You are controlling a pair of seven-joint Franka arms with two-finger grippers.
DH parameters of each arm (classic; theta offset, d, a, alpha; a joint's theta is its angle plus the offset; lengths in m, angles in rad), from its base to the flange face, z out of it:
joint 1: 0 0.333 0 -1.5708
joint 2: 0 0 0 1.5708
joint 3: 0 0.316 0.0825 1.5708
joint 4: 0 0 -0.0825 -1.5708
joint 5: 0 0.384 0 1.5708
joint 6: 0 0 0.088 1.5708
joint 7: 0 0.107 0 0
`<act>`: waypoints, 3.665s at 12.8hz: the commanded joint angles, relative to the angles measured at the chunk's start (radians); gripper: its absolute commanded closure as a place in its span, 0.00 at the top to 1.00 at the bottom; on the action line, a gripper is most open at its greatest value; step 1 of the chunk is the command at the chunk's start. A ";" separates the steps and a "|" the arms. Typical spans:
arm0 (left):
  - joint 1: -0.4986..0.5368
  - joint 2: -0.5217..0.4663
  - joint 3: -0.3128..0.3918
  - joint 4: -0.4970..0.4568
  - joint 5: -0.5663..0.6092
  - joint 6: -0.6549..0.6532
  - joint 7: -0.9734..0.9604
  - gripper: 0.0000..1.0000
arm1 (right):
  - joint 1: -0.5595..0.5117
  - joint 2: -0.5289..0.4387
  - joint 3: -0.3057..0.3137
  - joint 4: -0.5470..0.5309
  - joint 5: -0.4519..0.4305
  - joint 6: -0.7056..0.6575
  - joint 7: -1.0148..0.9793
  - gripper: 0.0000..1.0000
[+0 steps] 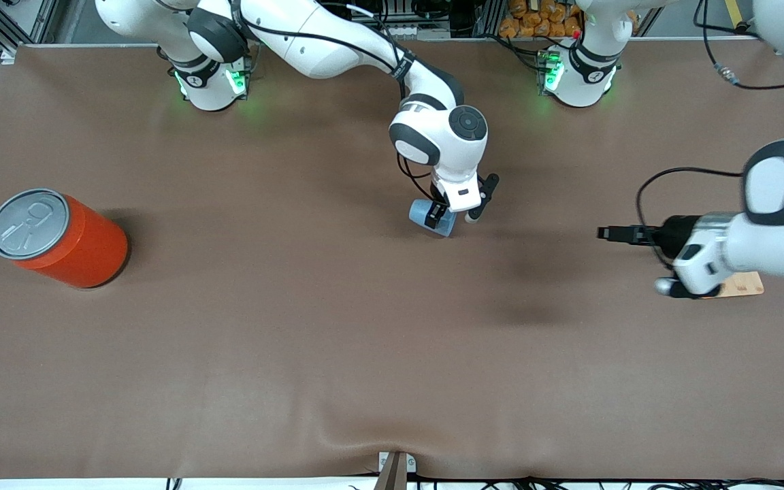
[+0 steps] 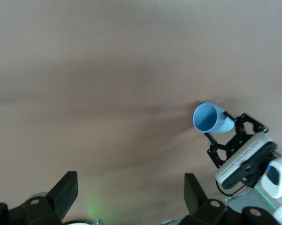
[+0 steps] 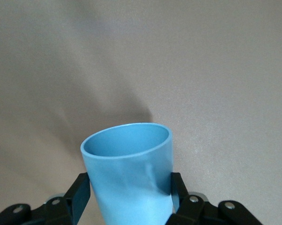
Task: Flip cup
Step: 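Reach the left gripper to the cup held by the right gripper, then grasp the cup with the left gripper while the right gripper withdraws, then turn the cup upright and lower it with the left gripper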
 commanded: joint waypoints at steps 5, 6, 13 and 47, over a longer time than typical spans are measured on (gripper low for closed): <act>-0.044 0.040 -0.050 -0.160 -0.108 0.137 0.030 1.00 | 0.014 0.017 -0.012 0.044 -0.028 0.006 -0.015 0.55; -0.057 0.069 -0.053 -0.154 -0.146 0.143 0.033 1.00 | 0.009 0.014 -0.012 0.044 -0.028 0.006 -0.013 1.00; -0.155 0.234 -0.053 -0.123 -0.251 0.225 0.023 1.00 | 0.006 -0.035 -0.009 0.037 -0.018 -0.034 -0.013 1.00; -0.384 0.251 -0.035 0.039 0.066 0.333 -0.526 0.00 | -0.906 -1.045 -0.055 -0.612 0.204 -0.322 0.326 1.00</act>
